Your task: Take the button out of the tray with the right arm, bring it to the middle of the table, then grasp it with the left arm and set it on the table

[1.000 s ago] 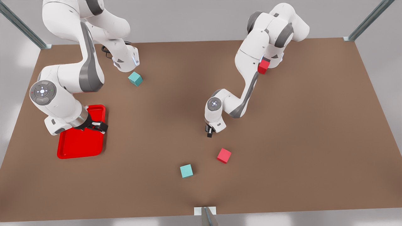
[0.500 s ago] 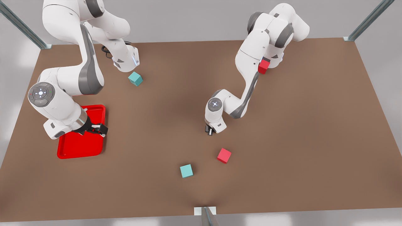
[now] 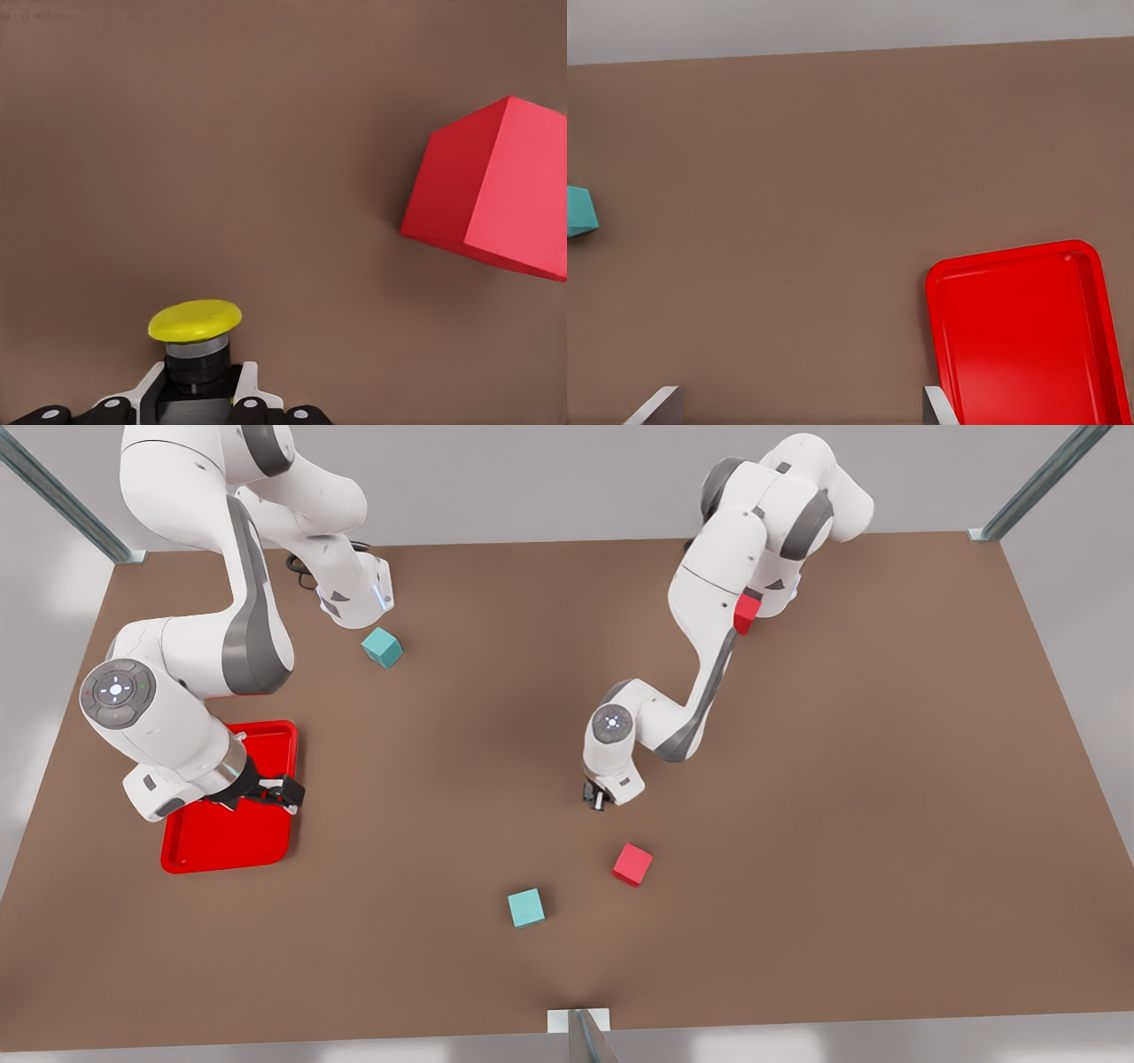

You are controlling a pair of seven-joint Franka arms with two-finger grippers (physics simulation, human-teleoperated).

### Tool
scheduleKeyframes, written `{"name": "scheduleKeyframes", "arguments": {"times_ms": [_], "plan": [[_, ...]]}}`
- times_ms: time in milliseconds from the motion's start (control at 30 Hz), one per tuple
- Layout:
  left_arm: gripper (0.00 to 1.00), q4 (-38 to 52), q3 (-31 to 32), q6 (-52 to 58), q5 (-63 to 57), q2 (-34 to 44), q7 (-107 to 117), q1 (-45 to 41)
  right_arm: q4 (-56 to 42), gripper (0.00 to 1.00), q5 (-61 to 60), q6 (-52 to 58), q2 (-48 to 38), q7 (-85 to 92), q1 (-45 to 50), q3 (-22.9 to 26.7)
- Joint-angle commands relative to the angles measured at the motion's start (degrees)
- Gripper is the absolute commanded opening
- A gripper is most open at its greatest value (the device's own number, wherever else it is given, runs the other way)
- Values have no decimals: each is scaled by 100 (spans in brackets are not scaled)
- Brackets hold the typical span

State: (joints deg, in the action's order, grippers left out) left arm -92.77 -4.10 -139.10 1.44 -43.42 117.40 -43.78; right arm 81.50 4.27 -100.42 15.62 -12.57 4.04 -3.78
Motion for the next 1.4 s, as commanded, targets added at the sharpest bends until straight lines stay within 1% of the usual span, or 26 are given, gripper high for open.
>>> {"name": "scheduleKeyframes", "arguments": {"times_ms": [0, 200, 333, 367, 433, 467, 567, 700, 733, 800, 933, 1067, 1200, 1367], "plan": [[40, 92, -3, 217, 6, 17, -182, 18, -3, 100, -6, -4, -7, 115, 0, 0], [40, 136, -47, 665, -196, 184, -332, 18, -12, 100, -6, -13, 2, 106, 0, 0], [40, 304, -64, 1500, -1084, 193, -288, 10, -12, 100, -14, -13, 2, 115, 0, 0], [40, 339, -275, 1623, -1198, 176, -261, -34, -12, 100, -14, -13, 2, 106, 0, 0], [40, 347, -521, 1922, -1708, 167, -156, -52, -21, 100, -14, -13, 37, 106, 0, 0], [40, 347, -627, 2053, -1778, 132, -94, -52, -21, 100, -14, -13, 37, 115, 0, 0], [40, 347, -794, 2721, -2815, 123, 196, -43, -21, 100, -14, -13, 37, 115, 0, 0], [40, 383, -934, 3337, -3729, 123, 222, -34, -21, 100, -14, -13, 37, 115, 0, 0], [40, 383, -934, 3495, -4098, 70, 371, 9, -21, 100, -14, -13, 37, 115, 0, 0], [40, 374, -1057, 3627, -4380, 17, 854, 10, -21, 100, -23, -13, 37, 115, 0, 0], [40, 383, -1172, 3952, -5083, -343, 1901, 10, -21, 100, -23, -13, 37, 115, 0, 0], [40, 374, -1181, 4717, -5804, -606, 2375, 10, -21, 100, -23, -13, 37, 115, 0, 0], [40, 383, -1181, 4910, -6050, -1002, 2868, -17, -21, 100, -23, -13, 37, 115, 0, 0], [40, 383, -1163, 4884, -6041, -1248, 3096, -26, -21, 100, -23, -13, 46, 115, 0, 0]]}}
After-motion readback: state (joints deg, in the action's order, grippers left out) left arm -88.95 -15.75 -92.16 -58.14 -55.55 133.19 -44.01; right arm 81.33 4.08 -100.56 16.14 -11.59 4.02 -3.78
